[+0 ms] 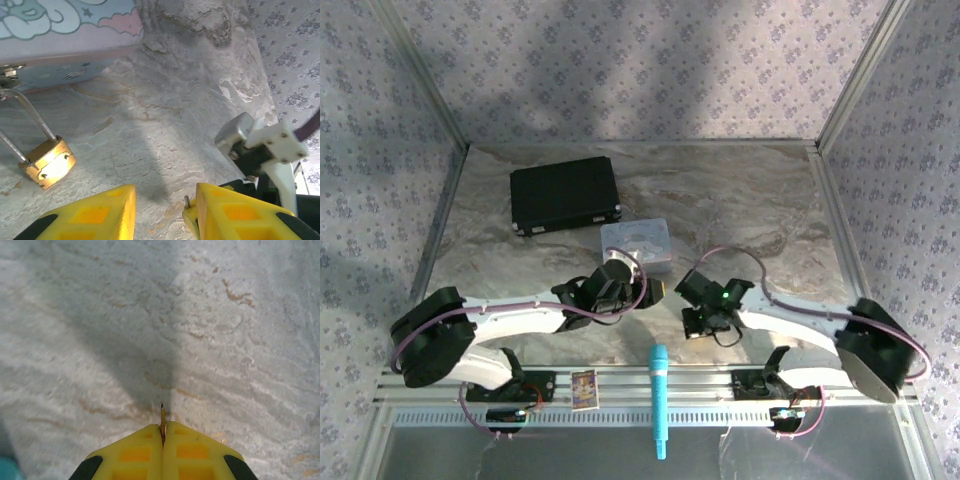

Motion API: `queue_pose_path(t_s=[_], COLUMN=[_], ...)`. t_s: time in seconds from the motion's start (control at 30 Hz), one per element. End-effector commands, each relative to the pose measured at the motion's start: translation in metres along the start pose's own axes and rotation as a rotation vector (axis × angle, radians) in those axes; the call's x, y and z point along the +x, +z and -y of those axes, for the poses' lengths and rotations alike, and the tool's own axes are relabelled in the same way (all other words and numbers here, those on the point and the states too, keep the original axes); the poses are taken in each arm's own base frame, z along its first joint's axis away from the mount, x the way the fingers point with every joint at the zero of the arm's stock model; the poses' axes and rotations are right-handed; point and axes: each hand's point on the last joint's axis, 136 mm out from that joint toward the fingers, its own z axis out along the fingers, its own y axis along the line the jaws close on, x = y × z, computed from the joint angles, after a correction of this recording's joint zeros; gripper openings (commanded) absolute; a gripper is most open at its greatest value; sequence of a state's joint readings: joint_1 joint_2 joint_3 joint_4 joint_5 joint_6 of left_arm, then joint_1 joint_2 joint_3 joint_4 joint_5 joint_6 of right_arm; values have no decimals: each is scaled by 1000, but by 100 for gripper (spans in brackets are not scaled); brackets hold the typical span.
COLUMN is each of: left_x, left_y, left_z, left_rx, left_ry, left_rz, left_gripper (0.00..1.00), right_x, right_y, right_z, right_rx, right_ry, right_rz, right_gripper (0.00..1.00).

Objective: Unlock a padlock with a key

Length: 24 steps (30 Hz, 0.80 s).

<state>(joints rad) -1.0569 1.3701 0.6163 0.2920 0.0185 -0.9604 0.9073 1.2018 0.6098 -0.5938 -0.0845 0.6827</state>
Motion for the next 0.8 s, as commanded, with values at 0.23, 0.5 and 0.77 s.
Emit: queue_pose_path(t_s=[0.23,0.5,0.77], left_x=[-21,-16,-3], left_y=[-32,-43,-48], left_z=[83,78,84], left_rx=[395,402,499], left_ry=[104,97,75], left_rz=[90,94,65], left_gripper=[36,35,24], right_x=[-16,-35,-50], right_y=[-91,-113,-130], right_z=[-95,-109,-109], right_rx=[-569,-668,-749], right_ry=[-373,-401,-349], right_rz=[158,251,337], right_gripper=[0,0,0])
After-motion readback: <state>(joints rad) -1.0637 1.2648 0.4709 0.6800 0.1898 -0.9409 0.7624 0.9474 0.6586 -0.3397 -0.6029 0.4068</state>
